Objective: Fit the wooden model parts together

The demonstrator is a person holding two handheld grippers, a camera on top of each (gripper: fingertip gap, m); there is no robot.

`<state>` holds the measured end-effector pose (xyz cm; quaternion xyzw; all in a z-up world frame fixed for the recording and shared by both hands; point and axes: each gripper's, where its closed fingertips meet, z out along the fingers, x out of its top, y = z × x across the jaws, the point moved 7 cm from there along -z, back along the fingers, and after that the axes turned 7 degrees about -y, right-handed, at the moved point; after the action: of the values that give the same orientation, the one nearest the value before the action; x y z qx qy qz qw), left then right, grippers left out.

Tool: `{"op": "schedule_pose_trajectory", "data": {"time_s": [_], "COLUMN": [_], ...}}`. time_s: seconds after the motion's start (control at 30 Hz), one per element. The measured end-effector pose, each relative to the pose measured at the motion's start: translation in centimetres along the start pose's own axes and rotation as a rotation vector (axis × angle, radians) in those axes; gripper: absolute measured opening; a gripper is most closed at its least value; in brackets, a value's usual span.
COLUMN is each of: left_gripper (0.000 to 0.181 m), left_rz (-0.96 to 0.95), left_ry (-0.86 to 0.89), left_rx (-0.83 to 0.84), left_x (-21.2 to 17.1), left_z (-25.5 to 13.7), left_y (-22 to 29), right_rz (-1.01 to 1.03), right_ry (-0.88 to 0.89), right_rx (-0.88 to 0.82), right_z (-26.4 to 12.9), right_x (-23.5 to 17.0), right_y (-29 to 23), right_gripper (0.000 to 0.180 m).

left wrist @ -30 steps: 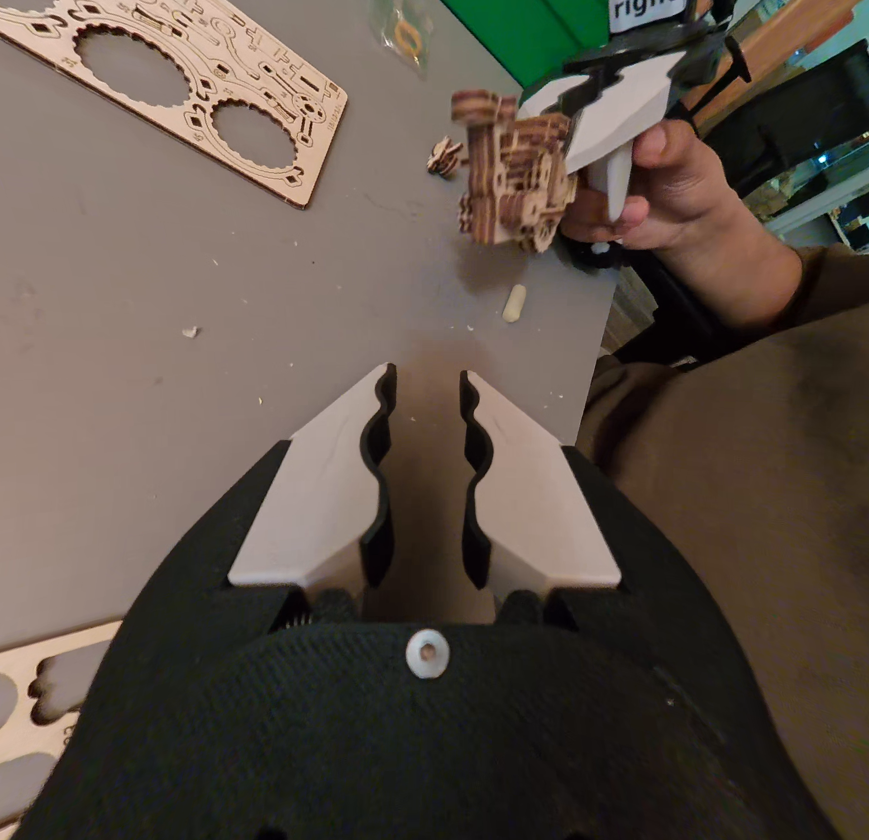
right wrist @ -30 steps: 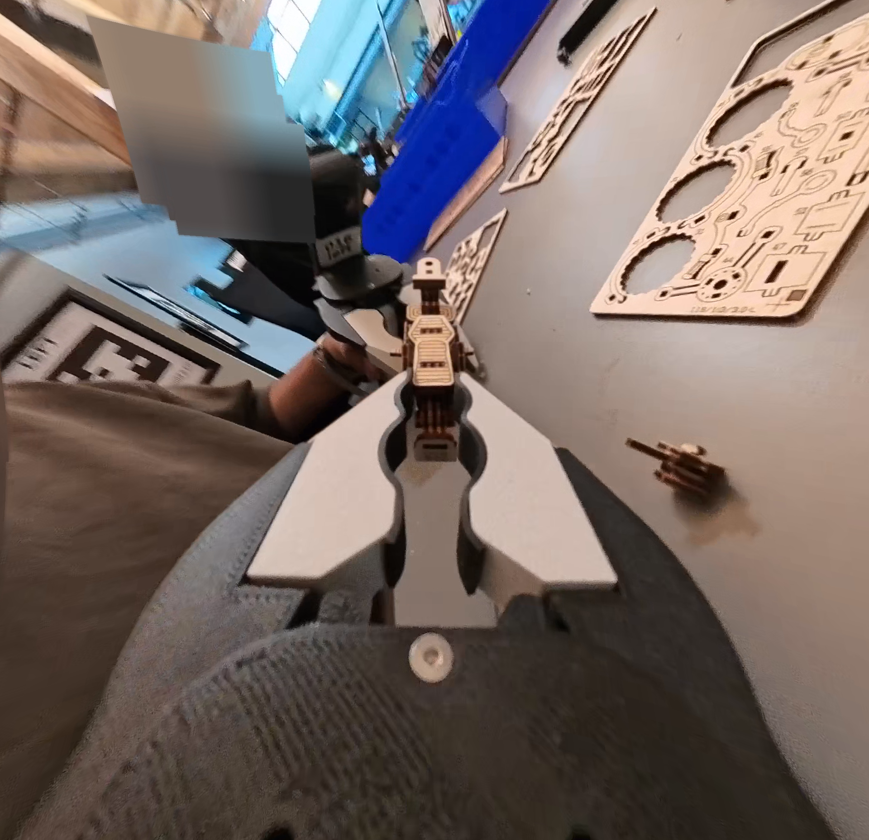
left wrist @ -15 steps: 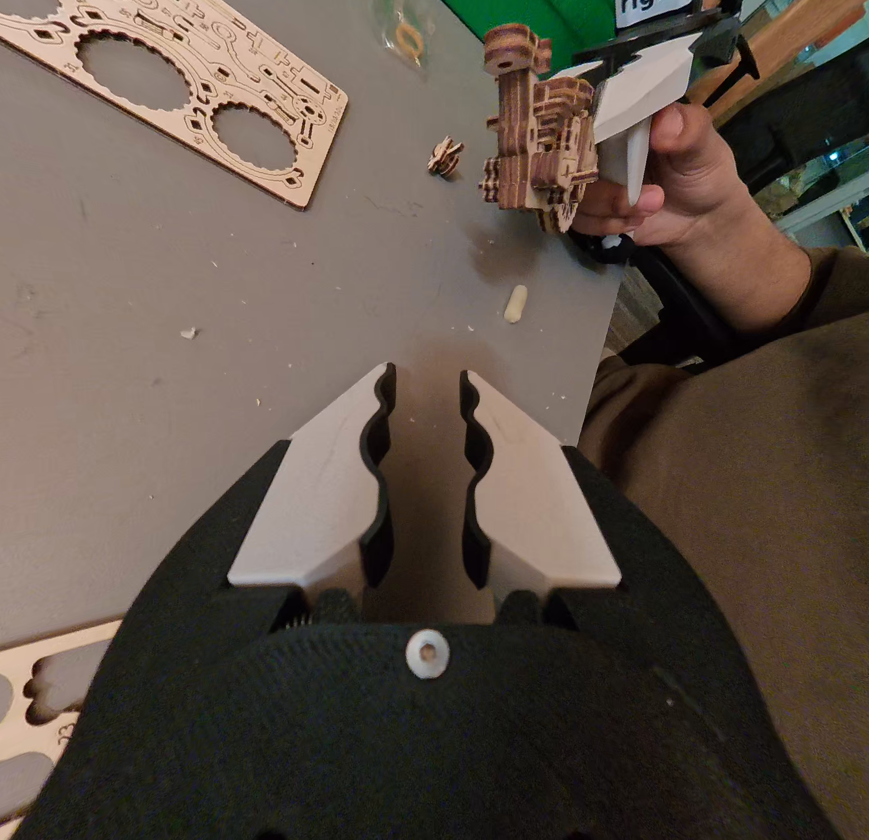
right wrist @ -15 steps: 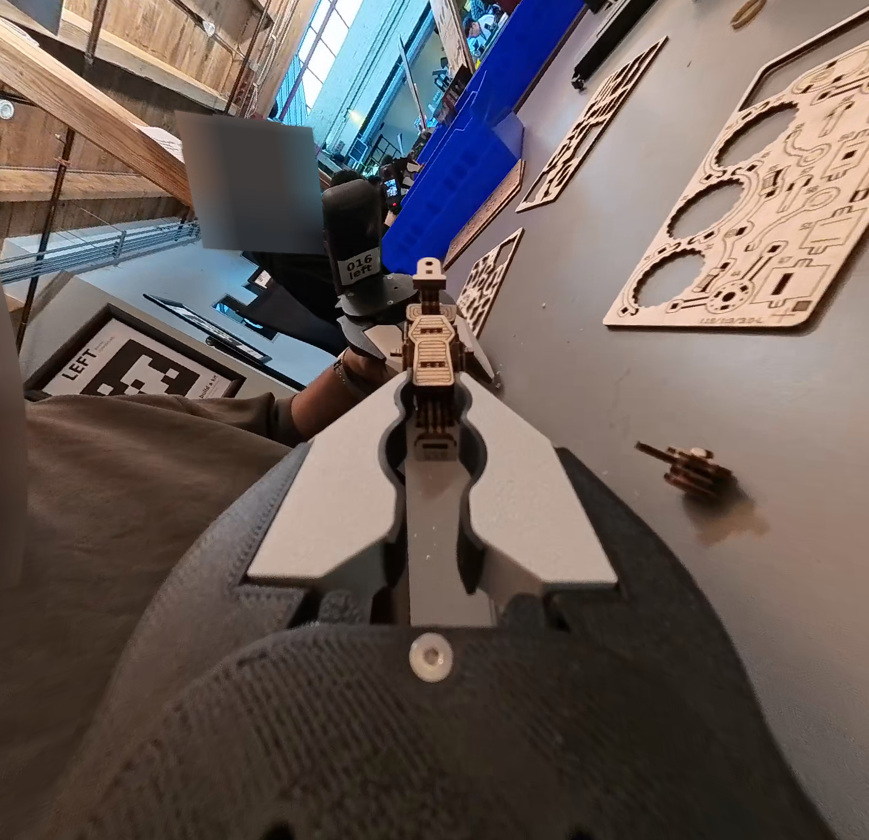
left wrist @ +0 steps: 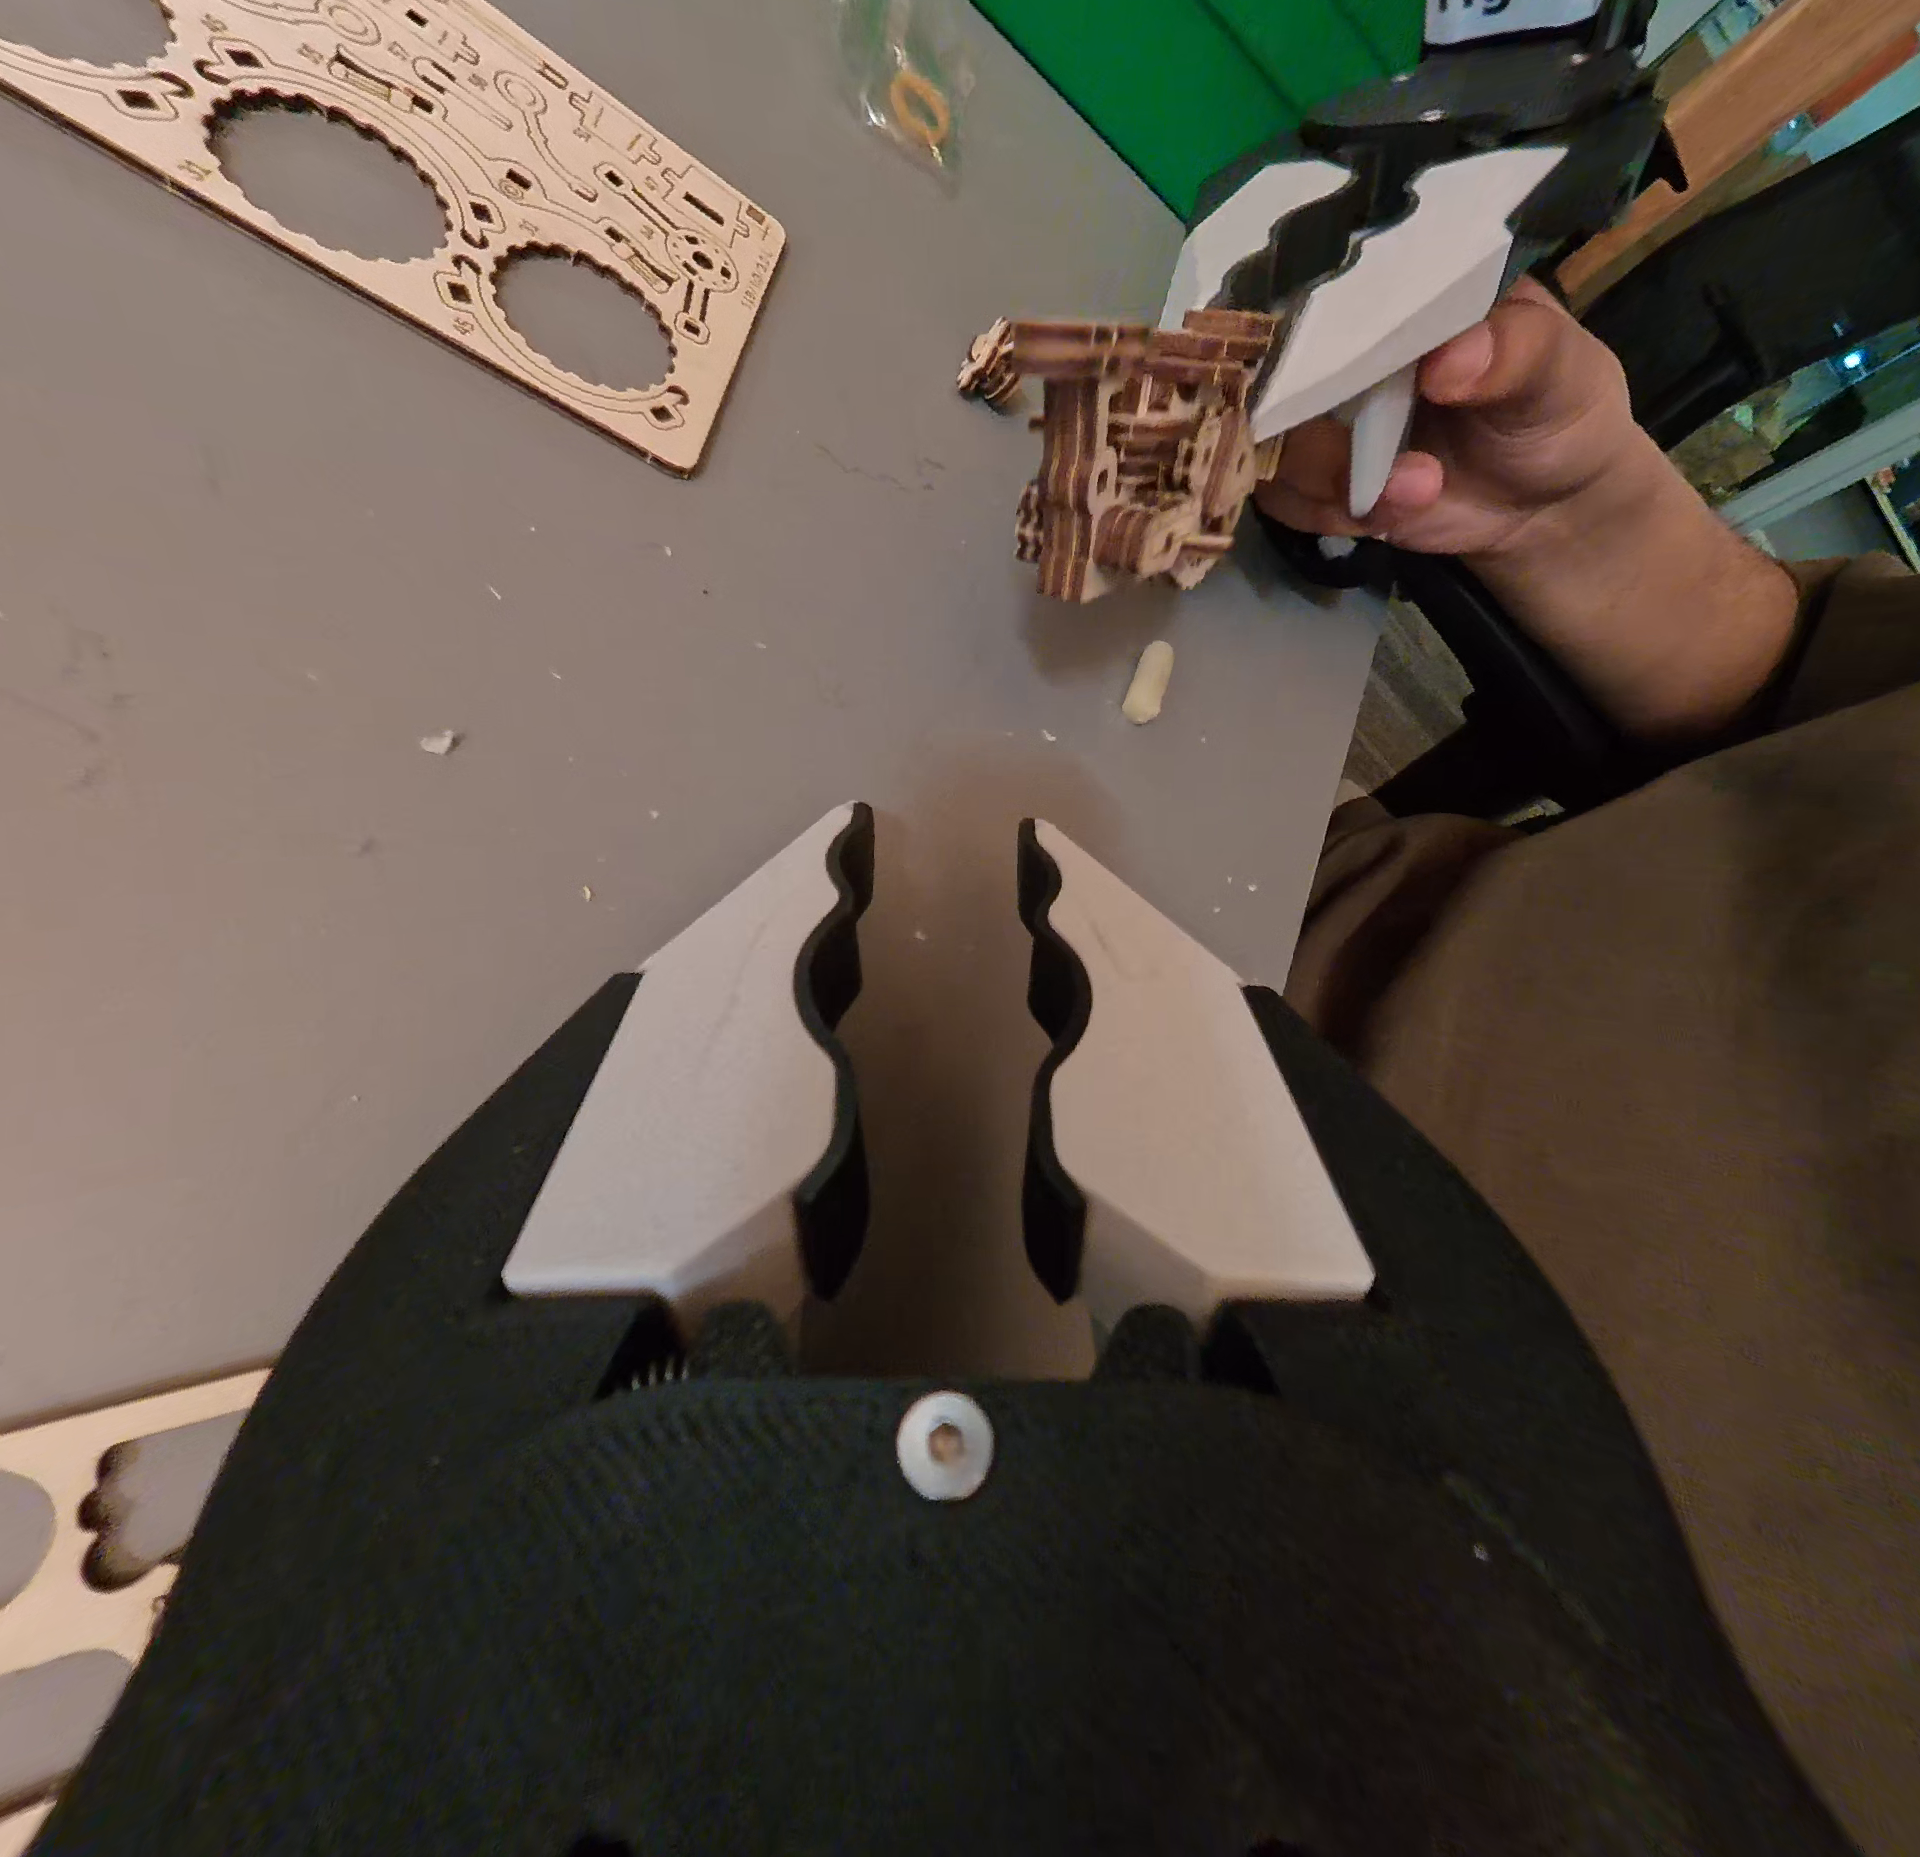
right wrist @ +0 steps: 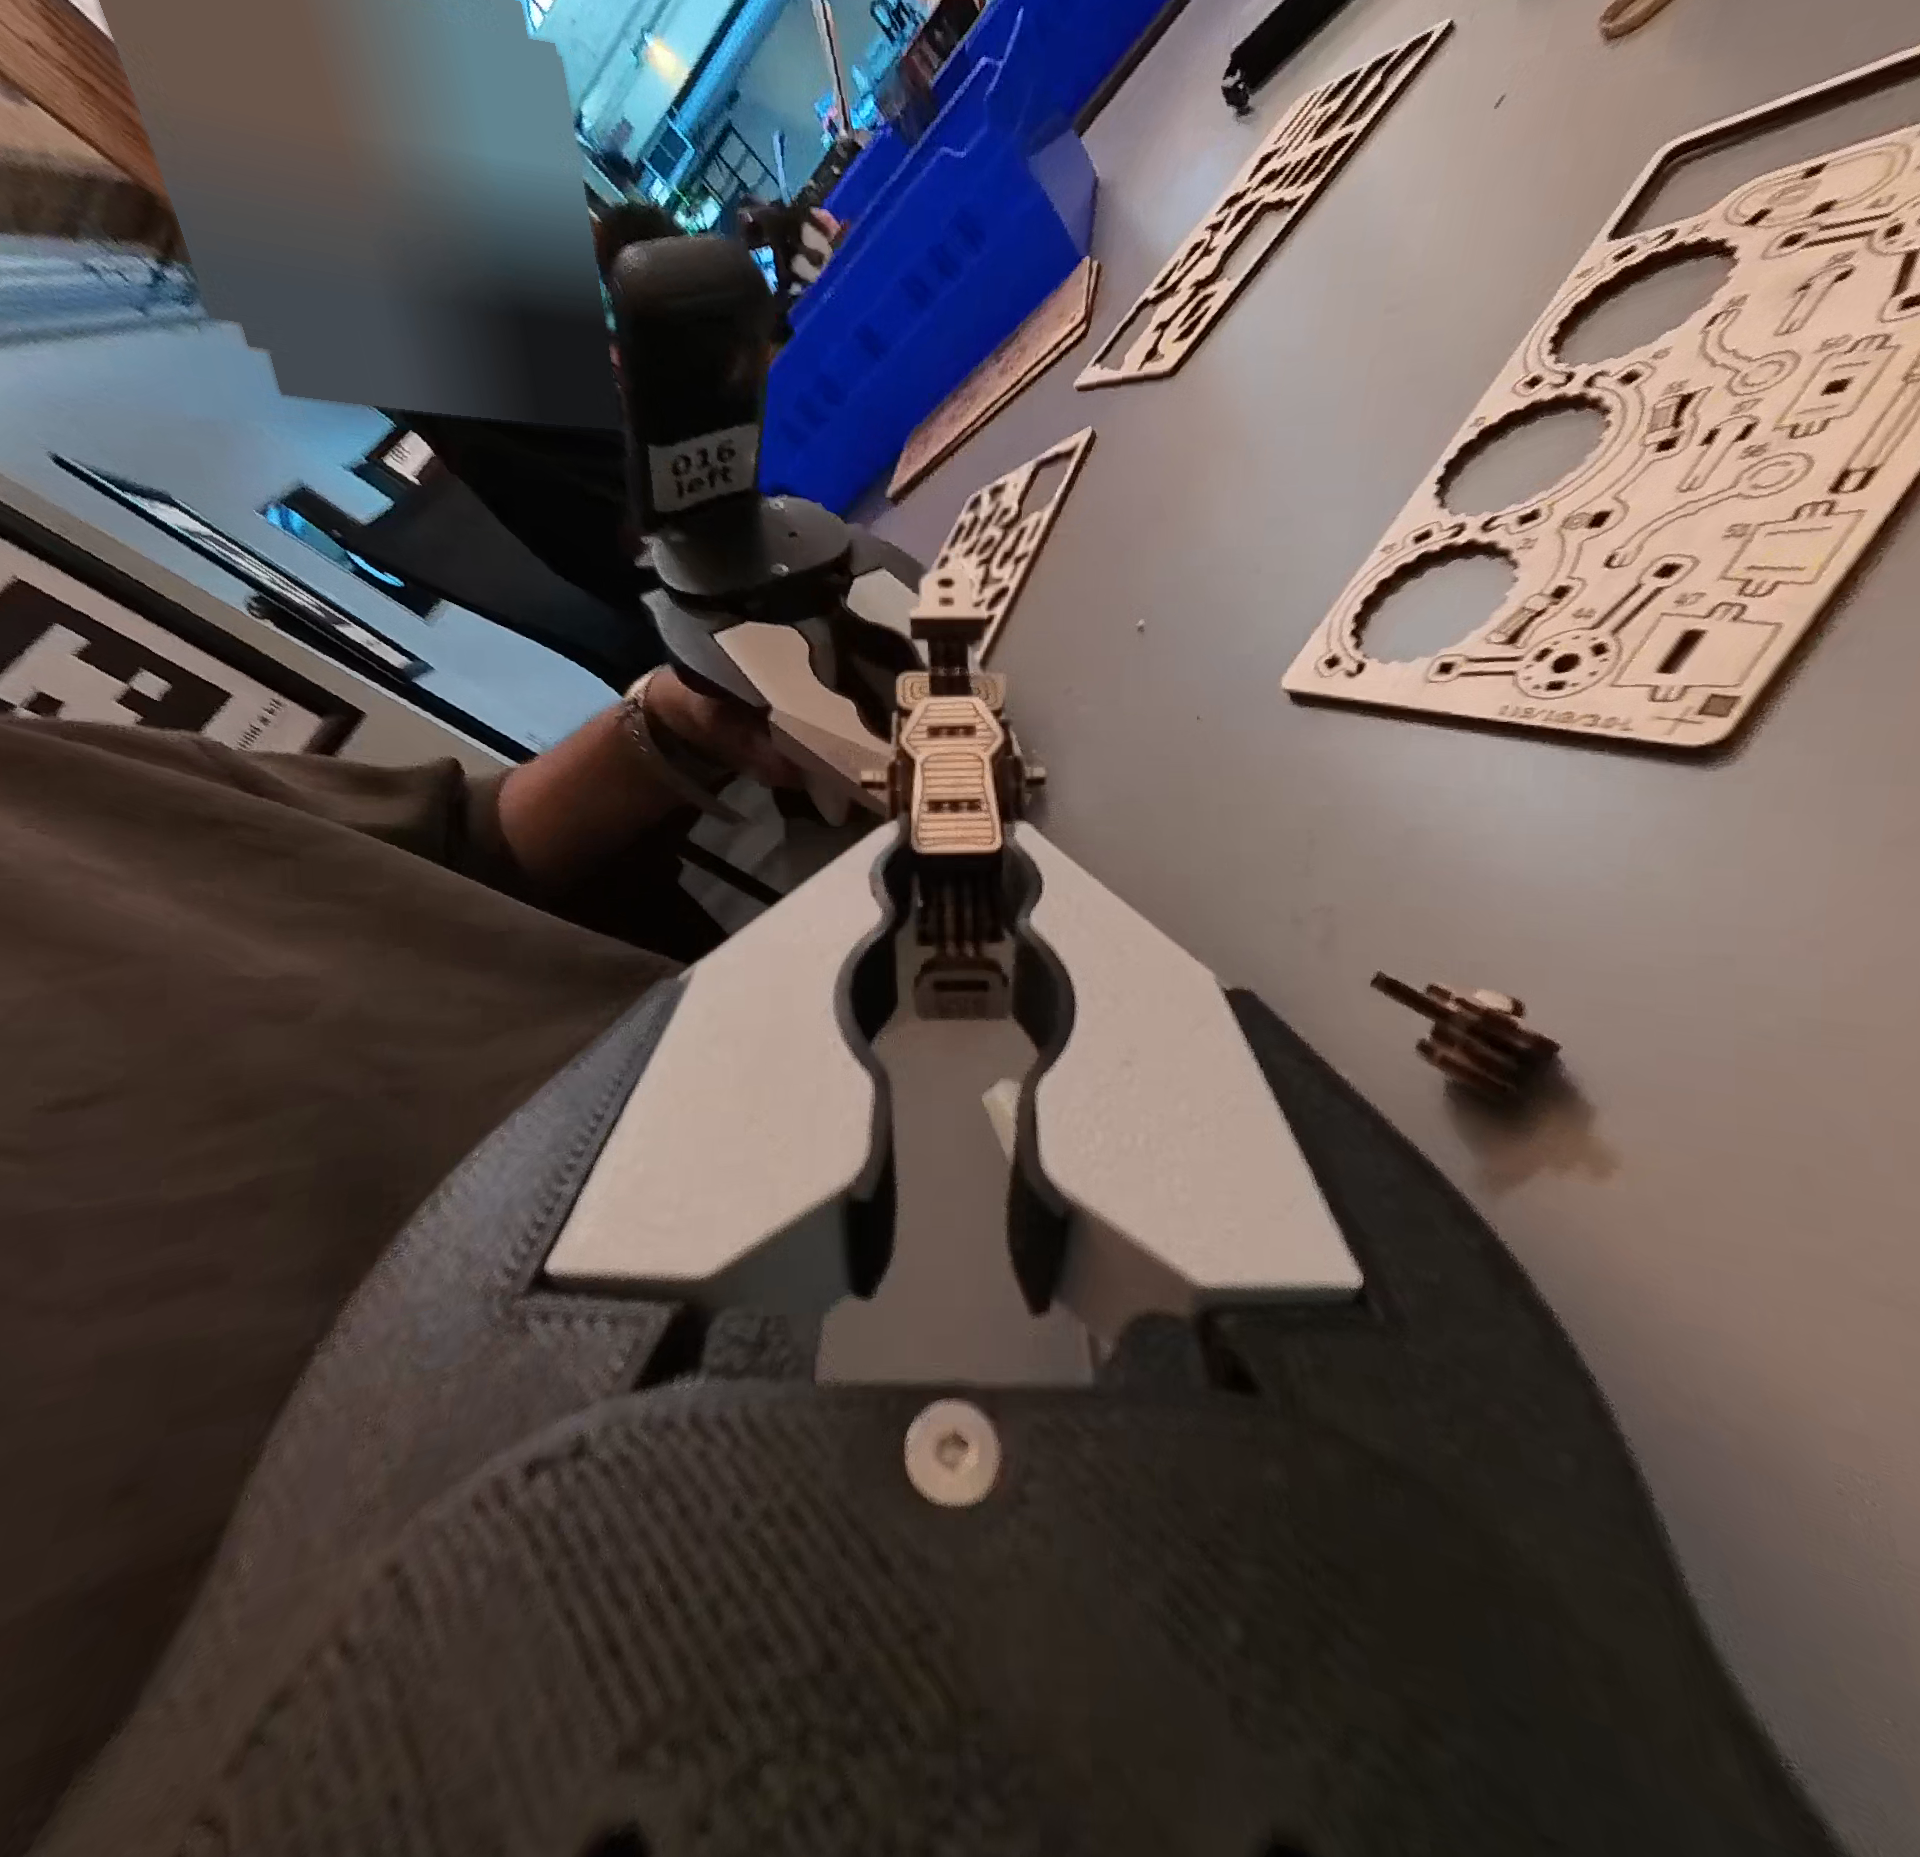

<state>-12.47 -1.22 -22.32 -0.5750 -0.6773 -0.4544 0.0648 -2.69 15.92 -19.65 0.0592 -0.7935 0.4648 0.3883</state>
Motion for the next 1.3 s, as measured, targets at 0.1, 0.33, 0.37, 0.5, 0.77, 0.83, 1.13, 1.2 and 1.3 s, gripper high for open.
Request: {"op": "schedule_pose_trajectory", "data": {"time_s": [0.1,0.33,0.37,0.5,0.77,0.83,1.13,1.2,1.3], "left_gripper": [0.026,0.025,0.026,0.029,0.038,0.039,0.039,0.039,0.038], "left_rz": [0.0,0.057,0.069,0.092,0.133,0.125,0.124,0.13,0.129], "left_ry": [0.011,0.121,0.13,0.143,0.105,0.089,0.025,0.014,0.007], "left_rx": [0.014,0.145,0.159,0.176,0.133,0.113,0.114,0.121,0.127], "left_x": [0.1,1.3,1.4,1.5,1.0,0.8,0.5,0.5,0.5], "left_z": [-0.1,-1.0,-1.1,-1.3,-0.9,-0.8,0.0,0.2,0.3], "left_y": [-0.2,-0.7,-0.7,-0.7,0.2,0.3,0.5,0.6,0.6], "right_rz": [-0.079,-0.66,-0.717,-0.891,-0.978,-0.978,-0.966,-0.972,-0.99], "right_ry": [-0.036,-0.146,-0.195,-0.375,-0.553,-0.584,-0.645,-0.651,-0.66], "right_rx": [-0.062,-0.382,-0.365,-0.233,-0.026,-0.016,-0.008,-0.007,-0.015], "right_z": [0.1,-1.1,-0.7,1.3,3.8,4.2,4.4,4.5,4.5], "right_x": [0.0,2.7,2.8,3.0,3.4,3.3,3.3,3.3,3.4], "right_y": [-0.1,-1.4,-1.7,-1.4,0.8,1.1,2.3,2.3,2.3], "right_gripper": [0.013,0.013,0.013,0.013,0.013,0.014,0.014,0.014,0.016]}}
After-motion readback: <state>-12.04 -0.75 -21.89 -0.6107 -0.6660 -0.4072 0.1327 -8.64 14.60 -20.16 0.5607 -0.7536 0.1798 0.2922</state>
